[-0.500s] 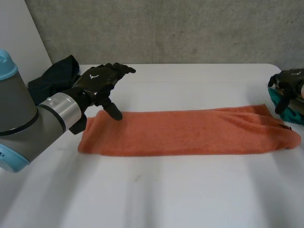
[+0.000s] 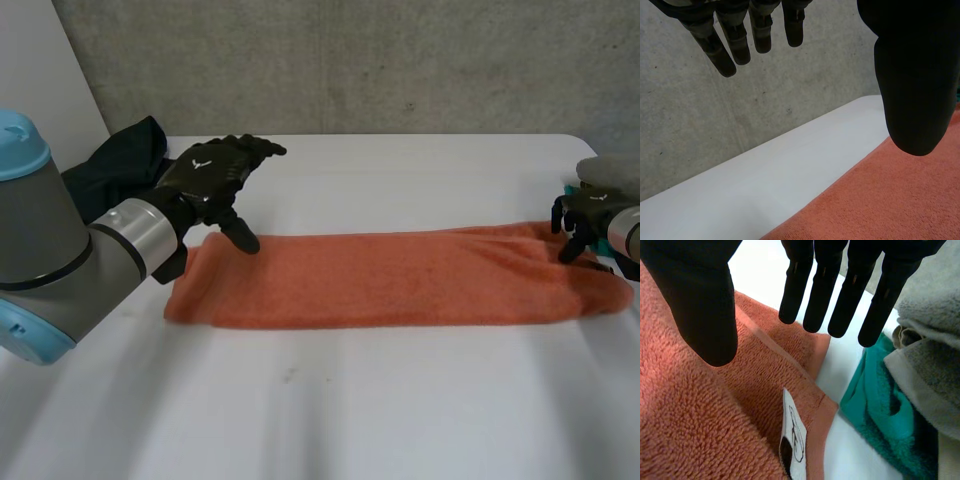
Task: Fold the laundry.
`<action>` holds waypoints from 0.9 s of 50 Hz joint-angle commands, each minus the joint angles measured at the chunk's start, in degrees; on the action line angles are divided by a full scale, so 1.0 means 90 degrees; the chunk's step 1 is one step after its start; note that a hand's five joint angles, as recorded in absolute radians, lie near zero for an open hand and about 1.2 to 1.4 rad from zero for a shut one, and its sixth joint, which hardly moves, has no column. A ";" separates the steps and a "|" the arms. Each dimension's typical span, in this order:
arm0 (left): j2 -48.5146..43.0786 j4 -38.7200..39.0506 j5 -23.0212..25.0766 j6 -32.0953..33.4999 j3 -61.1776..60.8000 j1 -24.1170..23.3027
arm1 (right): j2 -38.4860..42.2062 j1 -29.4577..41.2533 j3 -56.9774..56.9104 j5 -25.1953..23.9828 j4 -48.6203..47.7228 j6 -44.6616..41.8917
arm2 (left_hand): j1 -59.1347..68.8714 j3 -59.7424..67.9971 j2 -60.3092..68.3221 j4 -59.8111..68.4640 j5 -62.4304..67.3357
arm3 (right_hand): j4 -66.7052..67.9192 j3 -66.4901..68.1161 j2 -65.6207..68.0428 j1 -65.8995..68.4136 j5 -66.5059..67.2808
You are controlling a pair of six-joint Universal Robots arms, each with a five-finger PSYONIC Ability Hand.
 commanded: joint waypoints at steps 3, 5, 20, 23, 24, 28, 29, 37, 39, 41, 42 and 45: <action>-0.0015 0.0006 0.0000 0.0007 -0.0009 -0.0011 | 0.0181 0.0027 -0.0018 -0.0107 -0.0042 0.0078 | -0.0072 -0.0204 -0.0184 -0.0168 -0.0314 | 0.0660 0.0654 0.0664 0.0652 0.0659; -0.0015 0.0007 0.0000 0.0007 -0.0009 -0.0011 | 0.0201 0.0027 -0.0018 -0.0127 -0.0061 0.0107 | -0.0072 -0.0204 -0.0184 -0.0168 -0.0314 | 0.0530 0.0524 0.0533 0.0522 0.0529; -0.0015 0.0016 0.0000 -0.0012 -0.0009 0.0018 | 0.0455 0.0056 -0.0369 -0.0186 -0.0120 0.0127 | -0.0072 -0.0204 -0.0184 -0.0168 -0.0314 | 0.4326 0.4319 0.4329 0.4317 0.4325; -0.0024 0.0016 0.0000 0.0007 0.0010 0.0028 | 0.0474 0.0095 -0.0593 -0.0244 -0.0392 0.0244 | -0.0072 -0.0204 -0.0184 -0.0168 -0.0314 | 0.4326 0.4319 0.4329 0.4317 0.4325; -0.0024 0.0016 0.0000 0.0007 0.0020 0.0028 | 0.0484 0.0105 -0.0642 -0.0254 -0.0490 0.0283 | -0.0072 -0.0204 -0.0184 -0.0168 -0.0314 | 0.4326 0.4319 0.4329 0.4317 0.4325; -0.0073 0.0026 0.0000 0.0017 0.0098 0.0018 | 0.0572 0.0222 -0.0779 -0.0264 -0.1104 0.0381 | -0.0072 -0.0204 -0.0184 -0.0168 -0.0314 | 0.4326 0.4319 0.4329 0.4317 0.4325; -0.0093 0.0026 -0.0009 0.0017 0.0127 0.0008 | 0.0611 0.0261 -0.0799 -0.0264 -0.1357 0.0381 | -0.0072 -0.0204 -0.0184 -0.0168 -0.0314 | 0.4326 0.4319 0.4329 0.4317 0.4325; -0.0161 0.0036 -0.0097 0.0017 0.0167 -0.0041 | 0.0992 0.0271 -0.0887 -0.0537 -0.2043 0.0410 | -0.0072 -0.0204 -0.0184 -0.0168 -0.0314 | 0.4326 0.4319 0.4329 0.4317 0.4325; -0.0190 0.0036 -0.0126 0.0017 0.0176 -0.0060 | 0.1118 0.0271 -0.0945 -0.0693 -0.2082 0.0420 | -0.0072 -0.0204 -0.0184 -0.0168 -0.0314 | 0.4326 0.4319 0.4329 0.4317 0.4325; -0.0210 0.0036 -0.0127 0.0027 0.0186 -0.0070 | 0.1197 0.0291 -0.1004 -0.0742 -0.2083 0.0391 | -0.0072 -0.0204 -0.0184 -0.0168 -0.0314 | 0.4326 0.4319 0.4329 0.4317 0.4325; -0.0239 0.0036 -0.0127 0.0027 0.0196 -0.0080 | 0.1217 0.0300 -0.1033 -0.0723 -0.2083 0.0381 | -0.0072 -0.0204 -0.0184 -0.0168 -0.0314 | 0.4157 0.4150 0.4160 0.4148 0.4156; -0.0259 0.0036 -0.0127 0.0027 0.0216 -0.0089 | 0.1236 0.0300 -0.1179 -0.0382 -0.2024 0.0254 | -0.0072 -0.0204 -0.0184 -0.0168 -0.0314 | -0.3452 -0.3459 -0.3449 -0.3461 -0.3453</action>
